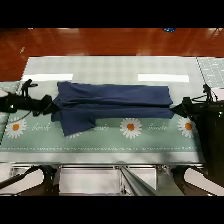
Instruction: Fold the shirts.
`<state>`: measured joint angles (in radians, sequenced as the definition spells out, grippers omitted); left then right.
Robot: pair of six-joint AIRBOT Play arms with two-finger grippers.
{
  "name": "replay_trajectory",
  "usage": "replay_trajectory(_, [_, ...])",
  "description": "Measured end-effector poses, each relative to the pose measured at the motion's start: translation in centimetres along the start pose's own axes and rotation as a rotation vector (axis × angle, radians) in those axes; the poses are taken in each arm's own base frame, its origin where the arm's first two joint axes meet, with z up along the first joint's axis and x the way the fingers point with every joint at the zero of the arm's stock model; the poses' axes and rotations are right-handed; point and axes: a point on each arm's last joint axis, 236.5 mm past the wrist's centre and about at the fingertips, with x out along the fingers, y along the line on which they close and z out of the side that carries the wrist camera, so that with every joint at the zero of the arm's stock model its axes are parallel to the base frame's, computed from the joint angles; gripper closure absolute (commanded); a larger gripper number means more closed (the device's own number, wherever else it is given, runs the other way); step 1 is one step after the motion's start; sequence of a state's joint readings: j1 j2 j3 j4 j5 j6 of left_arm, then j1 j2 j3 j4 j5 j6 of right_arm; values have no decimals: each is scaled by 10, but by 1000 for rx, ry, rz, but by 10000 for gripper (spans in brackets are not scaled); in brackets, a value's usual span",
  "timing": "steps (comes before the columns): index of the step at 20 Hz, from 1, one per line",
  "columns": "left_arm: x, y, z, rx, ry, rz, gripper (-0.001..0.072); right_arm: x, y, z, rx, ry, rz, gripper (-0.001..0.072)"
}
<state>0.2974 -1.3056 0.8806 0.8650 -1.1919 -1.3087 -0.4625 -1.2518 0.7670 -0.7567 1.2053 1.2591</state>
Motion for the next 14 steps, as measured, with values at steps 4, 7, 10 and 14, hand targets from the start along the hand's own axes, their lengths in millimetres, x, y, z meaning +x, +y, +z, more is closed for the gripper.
replay_trajectory(4, [12,-23,64,18,-23,-17,680,11,15,38,-27,-37,-3,690])
replay_trajectory(7, [26,-35,102,24,-15,-32,680,17,20,67,-24,-59,0,690])
replay_trajectory(10, [43,-38,127,33,4,-40,680,25,28,92,-27,-78,39,690])
replay_trajectory(14, [62,-32,144,13,23,-40,613,39,27,117,-14,-89,73,391])
